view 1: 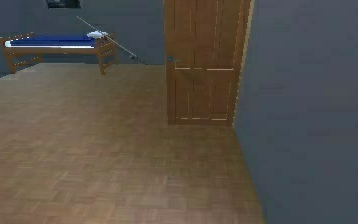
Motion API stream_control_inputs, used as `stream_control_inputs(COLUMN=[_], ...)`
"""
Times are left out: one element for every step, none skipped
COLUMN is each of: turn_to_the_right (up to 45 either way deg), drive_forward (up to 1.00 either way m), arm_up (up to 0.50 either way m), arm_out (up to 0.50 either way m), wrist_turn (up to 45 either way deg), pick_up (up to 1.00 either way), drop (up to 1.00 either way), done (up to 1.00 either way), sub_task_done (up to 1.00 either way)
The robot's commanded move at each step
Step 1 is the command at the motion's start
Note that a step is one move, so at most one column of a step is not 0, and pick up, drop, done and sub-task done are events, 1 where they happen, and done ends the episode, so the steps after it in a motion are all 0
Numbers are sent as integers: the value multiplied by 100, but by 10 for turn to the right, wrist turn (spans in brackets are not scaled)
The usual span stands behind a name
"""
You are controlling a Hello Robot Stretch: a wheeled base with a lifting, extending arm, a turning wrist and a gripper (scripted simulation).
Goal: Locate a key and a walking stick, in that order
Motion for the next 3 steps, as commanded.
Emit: stream_control_inputs(turn_to_the_right=[60, 0, -240], drive_forward=[0, 15, 0], arm_up=[0, 0, 0], arm_out=[0, 0, 0], wrist_turn=[0, 0, 0], pick_up=[0, 0, 0], drop=[0, 0, 0], done=[0, 0, 0], sub_task_done=[0, 0, 0])
